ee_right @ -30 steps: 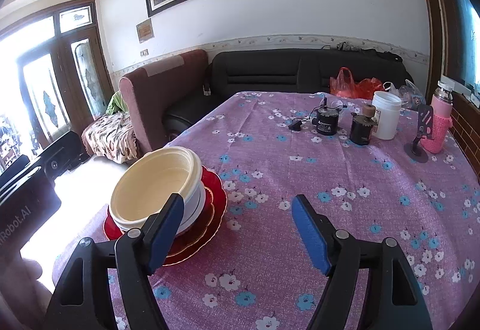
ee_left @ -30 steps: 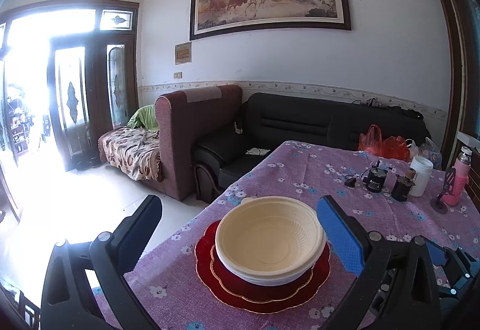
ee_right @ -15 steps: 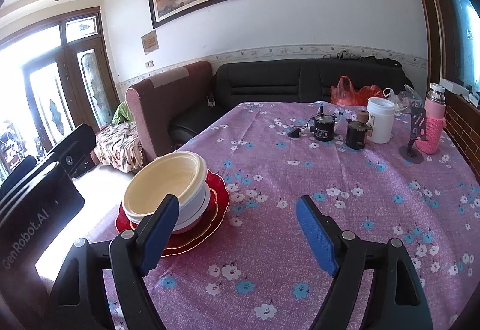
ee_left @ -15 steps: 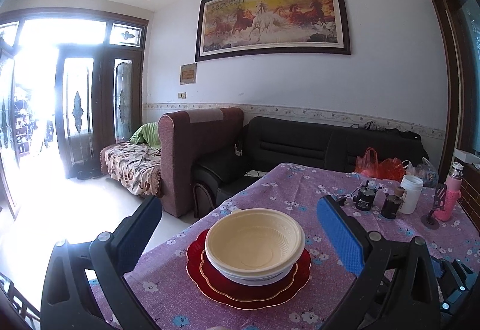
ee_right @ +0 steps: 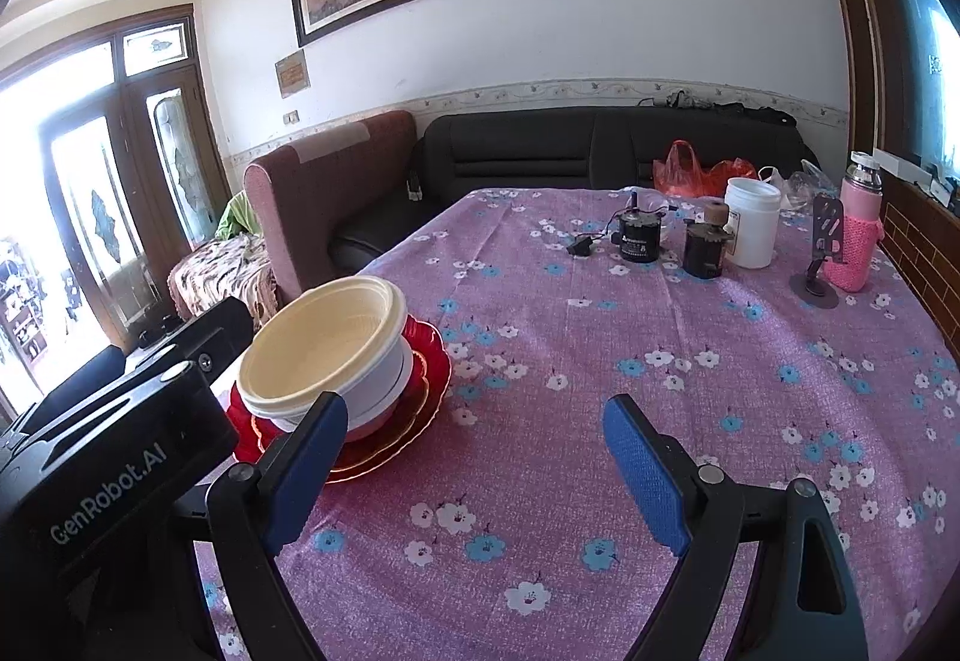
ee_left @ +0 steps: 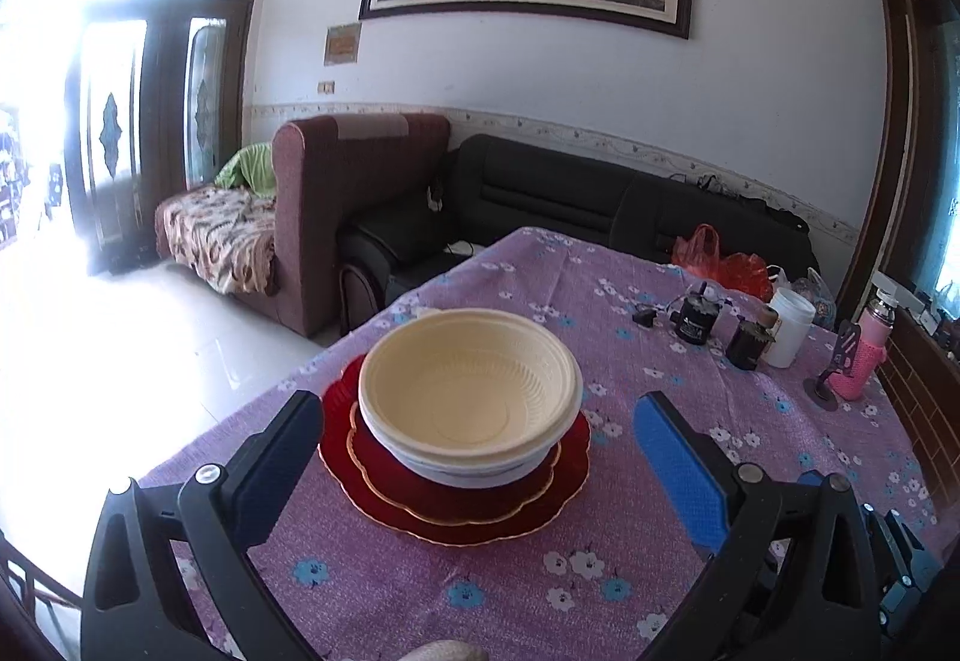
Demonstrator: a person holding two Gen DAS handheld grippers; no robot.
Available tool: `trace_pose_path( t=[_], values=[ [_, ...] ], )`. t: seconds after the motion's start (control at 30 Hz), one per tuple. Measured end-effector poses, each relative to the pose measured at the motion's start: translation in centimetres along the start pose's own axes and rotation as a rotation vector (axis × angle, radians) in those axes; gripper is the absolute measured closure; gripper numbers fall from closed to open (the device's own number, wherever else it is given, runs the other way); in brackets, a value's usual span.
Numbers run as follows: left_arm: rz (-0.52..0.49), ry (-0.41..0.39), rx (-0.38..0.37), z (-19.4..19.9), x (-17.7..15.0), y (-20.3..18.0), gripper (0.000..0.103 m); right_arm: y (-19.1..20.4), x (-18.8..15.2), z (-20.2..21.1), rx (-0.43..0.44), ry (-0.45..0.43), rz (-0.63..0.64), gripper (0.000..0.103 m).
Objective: Organize plates and bowls
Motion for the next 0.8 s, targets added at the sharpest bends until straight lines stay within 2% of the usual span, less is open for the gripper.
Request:
trace_pose_path(
  t=[0.17, 0.23, 0.4, 0.63, 0.8],
  values=[
    [0.086, 0.108, -0.027, -2.2, -1.5, 1.7, 0.0, 1.3, -1.1, -1.0, 0.001, 0.041, 0.047, 0.013],
    [0.11, 0.12, -0.022, -2.6, -1.8, 2.3, 0.0, 2.1, -1.4, -1.3, 0.006, 0.054, 0.071, 0.012],
    [0.094, 0.091, 0.031, -2.4, -1.4, 3.4, 0.0, 3.3, -1.8, -2.1, 0.023, 0.071, 0.102, 0.012],
    [0.054, 0.068, 0.042, -2.2, -0.9, 3.0, 0.0, 4.1, -2.1, -2.9, 0.038, 0.091, 0.116, 0.012],
    [0.0, 0.061, 0.044, -2.4, -0.5, 1.6, 0.0, 2.5, -2.0, -3.0, 0.016, 0.097, 0.071, 0.012]
  ],
)
Point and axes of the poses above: each gripper's, at about its wrist camera, not at the fingertips, and z roughly against the way its jaws point, y to its left, x to its top, the point moved 9 cm from there along -z, roughly the way its jaws point, and after that the axes turned 5 degrees about -y, right-handed, at the moved point
